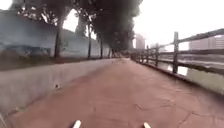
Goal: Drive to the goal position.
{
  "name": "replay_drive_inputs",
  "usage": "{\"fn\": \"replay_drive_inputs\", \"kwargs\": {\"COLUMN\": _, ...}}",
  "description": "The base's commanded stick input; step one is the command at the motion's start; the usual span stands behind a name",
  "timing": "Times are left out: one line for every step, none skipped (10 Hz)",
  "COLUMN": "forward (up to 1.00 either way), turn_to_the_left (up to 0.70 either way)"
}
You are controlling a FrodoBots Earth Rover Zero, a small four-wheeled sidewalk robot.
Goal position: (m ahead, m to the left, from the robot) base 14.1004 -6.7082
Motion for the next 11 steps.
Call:
{"fn": "replay_drive_inputs", "kwargs": {"forward": 0.70, "turn_to_the_left": 0.00}}
{"fn": "replay_drive_inputs", "kwargs": {"forward": 0.70, "turn_to_the_left": 0.00}}
{"fn": "replay_drive_inputs", "kwargs": {"forward": 0.70, "turn_to_the_left": 0.00}}
{"fn": "replay_drive_inputs", "kwargs": {"forward": 0.70, "turn_to_the_left": 0.00}}
{"fn": "replay_drive_inputs", "kwargs": {"forward": 0.70, "turn_to_the_left": 0.00}}
{"fn": "replay_drive_inputs", "kwargs": {"forward": 0.70, "turn_to_the_left": 0.00}}
{"fn": "replay_drive_inputs", "kwargs": {"forward": 0.70, "turn_to_the_left": 0.00}}
{"fn": "replay_drive_inputs", "kwargs": {"forward": 0.70, "turn_to_the_left": 0.00}}
{"fn": "replay_drive_inputs", "kwargs": {"forward": 0.70, "turn_to_the_left": 0.00}}
{"fn": "replay_drive_inputs", "kwargs": {"forward": 0.70, "turn_to_the_left": 0.00}}
{"fn": "replay_drive_inputs", "kwargs": {"forward": 0.70, "turn_to_the_left": 0.00}}
